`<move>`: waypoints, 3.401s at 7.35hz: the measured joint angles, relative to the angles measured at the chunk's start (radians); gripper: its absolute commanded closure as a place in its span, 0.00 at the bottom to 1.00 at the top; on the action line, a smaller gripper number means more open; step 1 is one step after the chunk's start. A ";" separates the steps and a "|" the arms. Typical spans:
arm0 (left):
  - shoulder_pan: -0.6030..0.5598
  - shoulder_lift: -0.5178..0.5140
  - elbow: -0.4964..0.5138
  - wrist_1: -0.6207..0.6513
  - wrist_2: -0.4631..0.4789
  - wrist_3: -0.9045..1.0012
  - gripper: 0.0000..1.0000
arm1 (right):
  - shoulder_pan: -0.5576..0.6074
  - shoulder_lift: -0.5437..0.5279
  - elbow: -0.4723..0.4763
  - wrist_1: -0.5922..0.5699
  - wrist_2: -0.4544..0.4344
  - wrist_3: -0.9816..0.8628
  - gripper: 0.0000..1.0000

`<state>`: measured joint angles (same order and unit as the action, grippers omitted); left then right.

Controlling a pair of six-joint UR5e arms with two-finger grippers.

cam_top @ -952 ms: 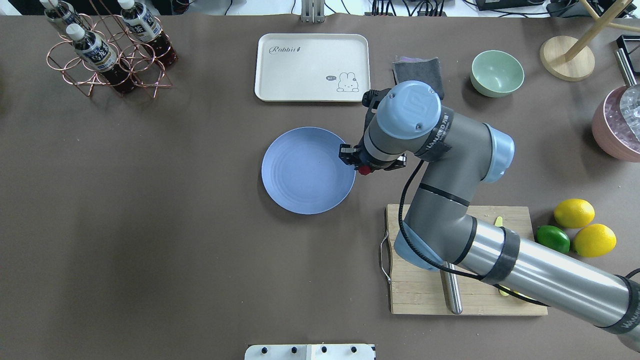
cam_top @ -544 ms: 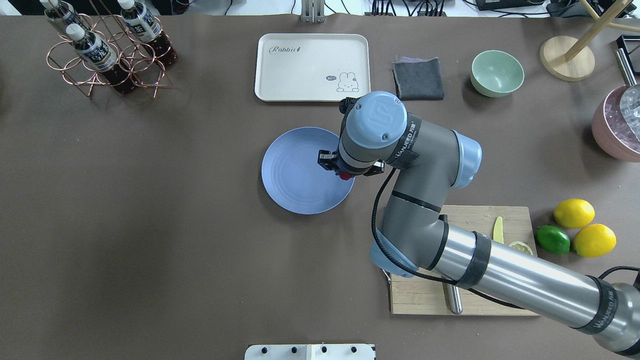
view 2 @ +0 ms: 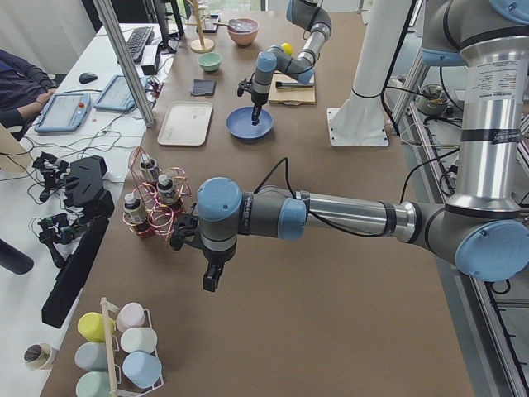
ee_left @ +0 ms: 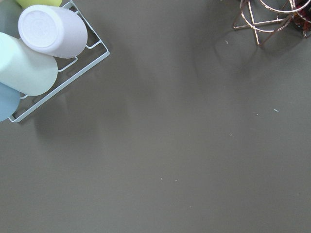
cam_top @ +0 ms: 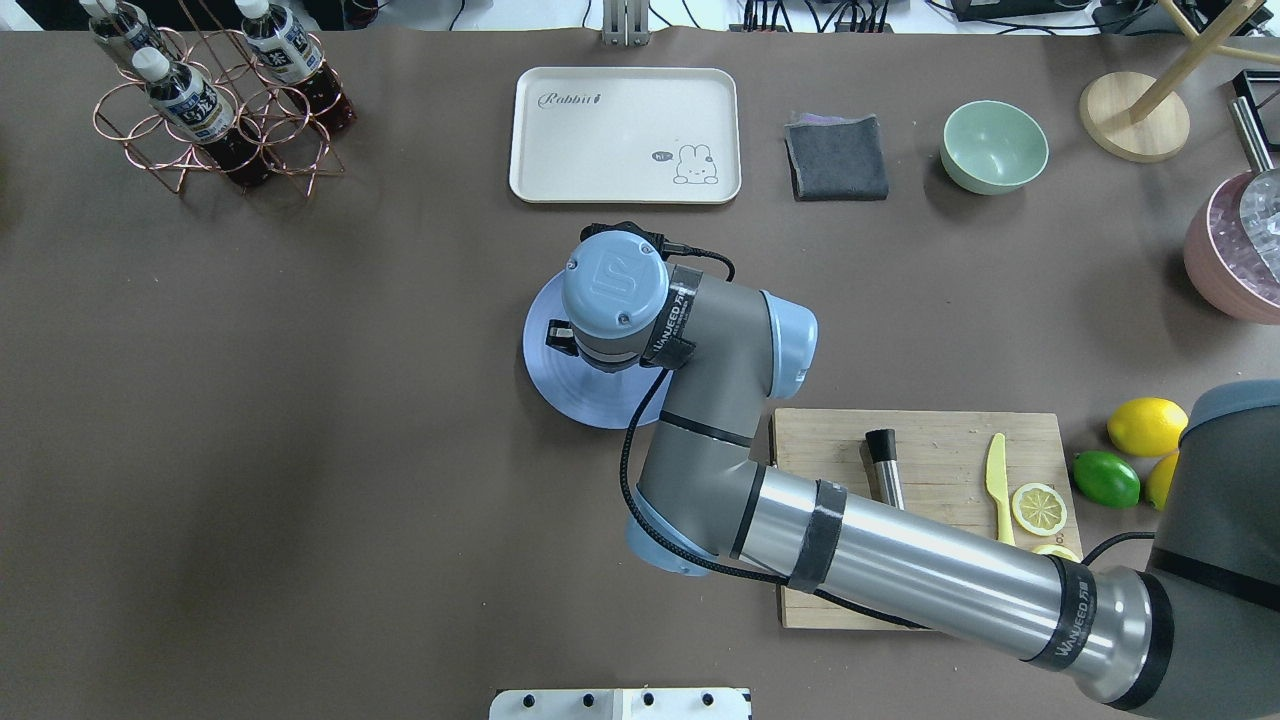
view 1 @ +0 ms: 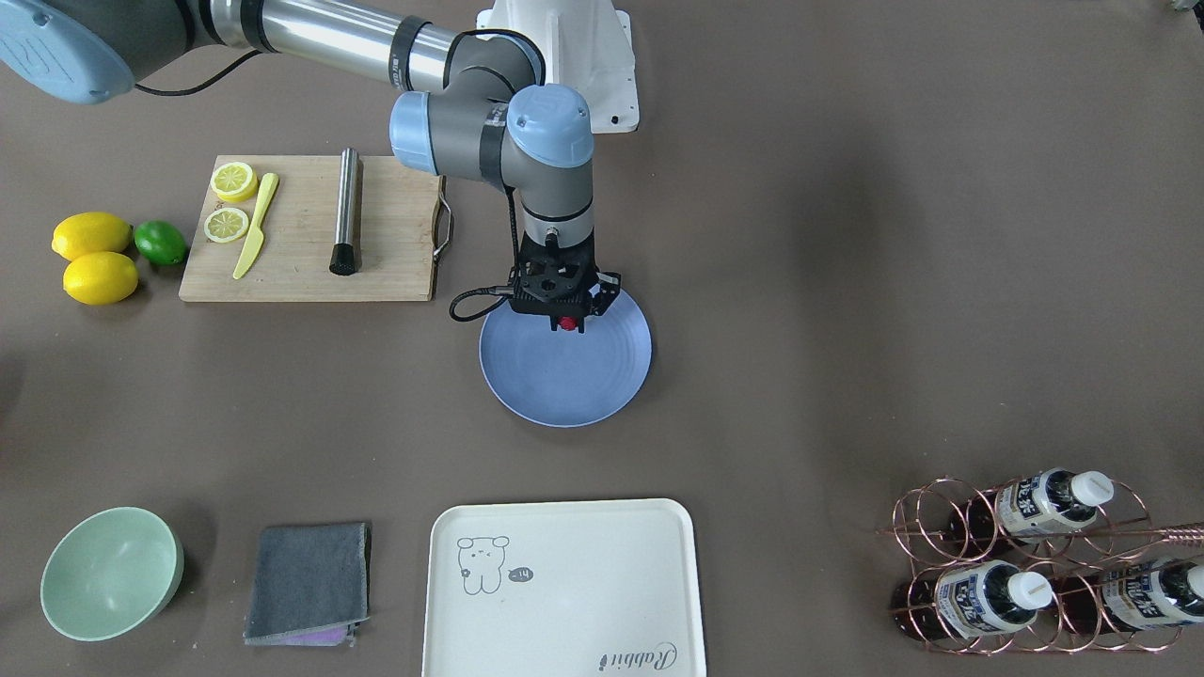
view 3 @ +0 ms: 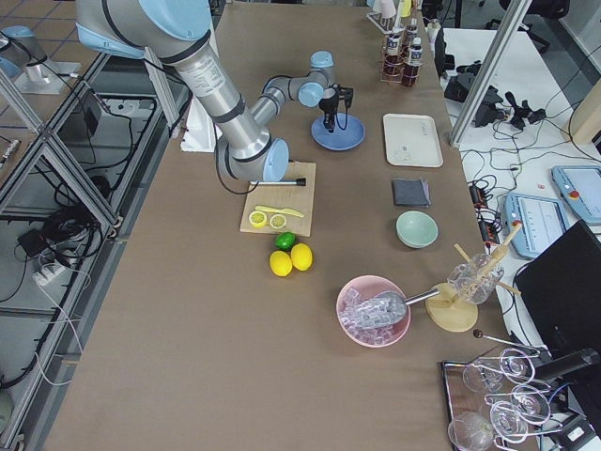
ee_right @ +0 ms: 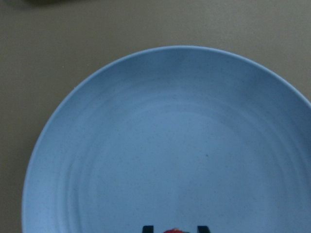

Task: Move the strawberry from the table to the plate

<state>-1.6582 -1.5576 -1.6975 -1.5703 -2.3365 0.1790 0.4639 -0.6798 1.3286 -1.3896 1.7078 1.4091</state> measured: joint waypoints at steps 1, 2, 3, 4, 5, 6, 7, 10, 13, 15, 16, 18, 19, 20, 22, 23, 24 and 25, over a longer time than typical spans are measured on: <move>-0.004 0.003 0.000 -0.002 -0.001 0.001 0.02 | 0.005 0.010 -0.028 0.024 -0.005 -0.002 1.00; -0.005 0.005 -0.001 -0.003 -0.002 0.002 0.02 | 0.010 0.013 -0.044 0.035 -0.007 -0.006 1.00; -0.006 0.006 -0.001 -0.003 -0.003 0.002 0.02 | 0.013 0.012 -0.055 0.039 -0.008 -0.011 1.00; -0.006 0.006 -0.001 -0.003 -0.003 0.002 0.02 | 0.015 0.010 -0.062 0.041 -0.008 -0.014 1.00; -0.006 0.006 0.000 -0.004 -0.003 0.002 0.02 | 0.017 0.008 -0.065 0.041 -0.008 -0.021 1.00; -0.006 0.006 0.001 -0.005 -0.003 0.002 0.02 | 0.019 0.005 -0.067 0.040 -0.008 -0.032 0.46; -0.006 0.007 0.002 -0.005 -0.003 0.001 0.02 | 0.022 0.004 -0.067 0.040 -0.008 -0.040 0.00; -0.006 0.005 0.002 -0.006 -0.004 0.001 0.02 | 0.037 0.006 -0.056 0.041 -0.001 -0.080 0.00; -0.006 0.005 -0.001 -0.001 -0.007 0.000 0.02 | 0.090 0.000 -0.013 0.025 0.066 -0.096 0.00; -0.008 0.007 0.000 0.000 -0.016 0.000 0.02 | 0.202 -0.089 0.074 0.004 0.182 -0.200 0.00; -0.008 0.008 0.000 -0.001 -0.017 0.000 0.02 | 0.280 -0.170 0.137 -0.002 0.260 -0.284 0.00; -0.008 0.025 -0.001 -0.004 -0.025 0.000 0.02 | 0.458 -0.332 0.230 -0.017 0.418 -0.511 0.00; -0.008 0.031 0.000 -0.003 -0.043 0.001 0.02 | 0.535 -0.409 0.259 -0.023 0.460 -0.633 0.00; -0.008 0.036 0.001 0.000 -0.061 0.000 0.02 | 0.611 -0.487 0.281 -0.031 0.486 -0.770 0.00; -0.008 0.053 0.000 -0.005 -0.082 0.000 0.02 | 0.781 -0.621 0.296 -0.095 0.517 -1.118 0.00; -0.009 0.060 -0.003 -0.009 -0.085 0.001 0.02 | 0.862 -0.670 0.293 -0.142 0.520 -1.293 0.00; -0.009 0.066 -0.003 -0.010 -0.086 0.002 0.02 | 0.940 -0.715 0.288 -0.181 0.519 -1.449 0.00; -0.009 0.069 -0.002 -0.010 -0.086 0.001 0.02 | 1.011 -0.757 0.285 -0.209 0.515 -1.575 0.00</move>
<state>-1.6673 -1.4884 -1.6997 -1.5802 -2.4225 0.1800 1.4754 -1.4366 1.6132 -1.5982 2.2233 -0.1660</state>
